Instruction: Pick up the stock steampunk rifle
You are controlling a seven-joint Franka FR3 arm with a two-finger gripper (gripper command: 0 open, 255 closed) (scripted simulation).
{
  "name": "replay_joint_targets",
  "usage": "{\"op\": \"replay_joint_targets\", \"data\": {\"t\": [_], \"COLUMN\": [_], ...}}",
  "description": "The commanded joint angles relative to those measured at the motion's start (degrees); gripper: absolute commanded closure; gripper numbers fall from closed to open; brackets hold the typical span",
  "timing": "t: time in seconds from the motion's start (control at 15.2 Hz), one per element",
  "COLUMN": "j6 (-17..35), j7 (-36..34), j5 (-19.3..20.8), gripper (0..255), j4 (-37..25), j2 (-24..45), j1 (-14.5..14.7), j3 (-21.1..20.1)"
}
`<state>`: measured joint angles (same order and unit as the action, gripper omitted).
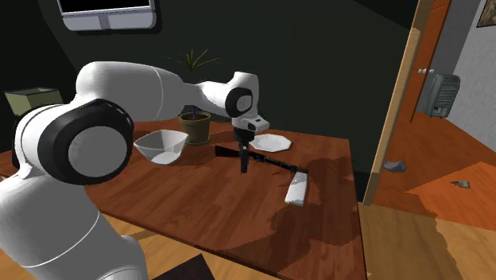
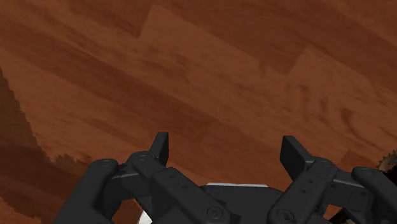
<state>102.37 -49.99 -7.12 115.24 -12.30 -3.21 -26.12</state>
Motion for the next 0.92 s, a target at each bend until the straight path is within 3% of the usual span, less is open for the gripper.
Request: {"op": "replay_joint_targets", "data": {"t": [0.0,0.4,0.86], "j6": [0.27,-1.0,-7.04], "j7": [-5.8,-21.44,-36.0], "j5": [0.98,6.48,12.81], "gripper": [0,0,0], "j4": [-4.14,-19.61,-44.77], "j2": [4.86,20.86,41.12], "j1": [-0.07,2.07,9.44], "j3": [-1.83,-4.44,-2.52]}}
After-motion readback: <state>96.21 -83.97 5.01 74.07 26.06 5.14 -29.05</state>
